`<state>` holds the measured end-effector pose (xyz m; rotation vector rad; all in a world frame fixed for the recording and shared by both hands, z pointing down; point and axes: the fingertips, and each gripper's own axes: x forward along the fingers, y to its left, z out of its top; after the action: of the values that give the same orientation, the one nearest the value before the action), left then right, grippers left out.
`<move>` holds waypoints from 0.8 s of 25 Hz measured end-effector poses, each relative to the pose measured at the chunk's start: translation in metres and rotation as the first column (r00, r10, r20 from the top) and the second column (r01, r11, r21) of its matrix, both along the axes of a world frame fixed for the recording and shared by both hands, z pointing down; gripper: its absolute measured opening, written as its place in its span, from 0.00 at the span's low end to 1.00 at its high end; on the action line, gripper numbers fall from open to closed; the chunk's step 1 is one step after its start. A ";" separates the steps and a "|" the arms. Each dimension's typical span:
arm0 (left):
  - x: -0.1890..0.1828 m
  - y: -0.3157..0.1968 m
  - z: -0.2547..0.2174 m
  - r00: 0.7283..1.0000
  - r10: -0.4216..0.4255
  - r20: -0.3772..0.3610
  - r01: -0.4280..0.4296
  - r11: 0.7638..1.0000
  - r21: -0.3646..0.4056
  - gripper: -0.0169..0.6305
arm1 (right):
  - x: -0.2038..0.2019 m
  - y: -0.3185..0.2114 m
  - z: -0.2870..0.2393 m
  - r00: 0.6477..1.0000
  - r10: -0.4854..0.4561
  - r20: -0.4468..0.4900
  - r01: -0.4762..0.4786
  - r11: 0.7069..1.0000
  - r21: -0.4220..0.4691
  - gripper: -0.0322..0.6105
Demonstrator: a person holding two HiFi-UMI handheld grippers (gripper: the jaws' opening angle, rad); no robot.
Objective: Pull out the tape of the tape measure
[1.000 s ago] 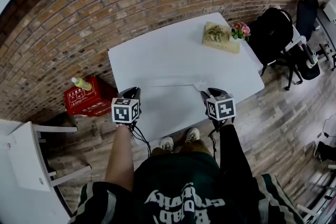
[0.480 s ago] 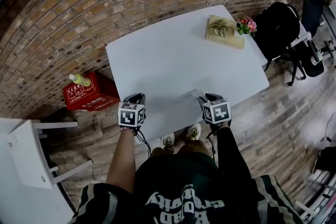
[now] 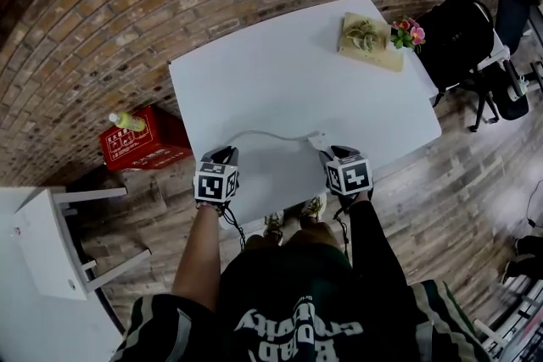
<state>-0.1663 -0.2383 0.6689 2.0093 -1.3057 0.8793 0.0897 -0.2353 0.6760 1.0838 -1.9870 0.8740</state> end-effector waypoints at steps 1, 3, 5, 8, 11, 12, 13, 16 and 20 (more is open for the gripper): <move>0.001 0.001 0.002 1.000 0.002 -0.001 -0.002 1.000 -0.004 0.09 | -0.001 0.001 0.002 1.000 -0.003 -0.003 0.003 1.000 -0.005 0.27; 0.003 0.005 0.007 1.000 0.006 -0.006 -0.006 1.000 -0.018 0.11 | -0.003 0.004 0.007 1.000 -0.011 -0.007 0.011 1.000 -0.015 0.27; 0.004 0.008 0.011 1.000 0.010 -0.010 -0.010 0.999 -0.031 0.13 | -0.004 0.007 0.011 1.000 -0.015 -0.017 0.015 1.000 -0.019 0.27; 0.007 0.010 0.012 1.000 0.018 -0.012 -0.018 0.999 -0.034 0.14 | -0.005 0.011 0.015 0.999 -0.025 -0.034 0.024 0.999 -0.027 0.28; 0.007 0.012 0.010 1.000 0.024 -0.013 -0.024 0.999 -0.029 0.15 | -0.005 0.013 0.015 1.000 -0.015 -0.020 0.014 1.000 -0.021 0.34; 0.007 0.012 0.008 1.000 0.025 -0.014 -0.026 0.999 -0.025 0.15 | -0.004 0.013 0.014 1.000 -0.011 -0.018 0.010 1.000 -0.014 0.37; 0.007 0.012 0.007 1.000 0.026 -0.015 -0.026 0.999 -0.021 0.15 | -0.004 0.013 0.012 1.000 -0.007 -0.018 0.007 1.000 -0.004 0.37; 0.006 0.012 0.001 0.999 0.029 -0.017 -0.029 1.000 -0.006 0.16 | -0.003 0.009 0.001 1.000 0.001 -0.018 -0.001 0.999 0.037 0.37; 0.008 0.008 -0.011 0.999 0.038 -0.032 -0.037 0.999 0.026 0.16 | -0.006 0.004 -0.017 1.000 0.013 0.004 -0.013 0.996 0.094 0.37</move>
<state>-0.1586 -0.2303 0.6577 2.0655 -1.2711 0.8480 0.0836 -0.2314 0.6585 1.1493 -2.0438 0.7969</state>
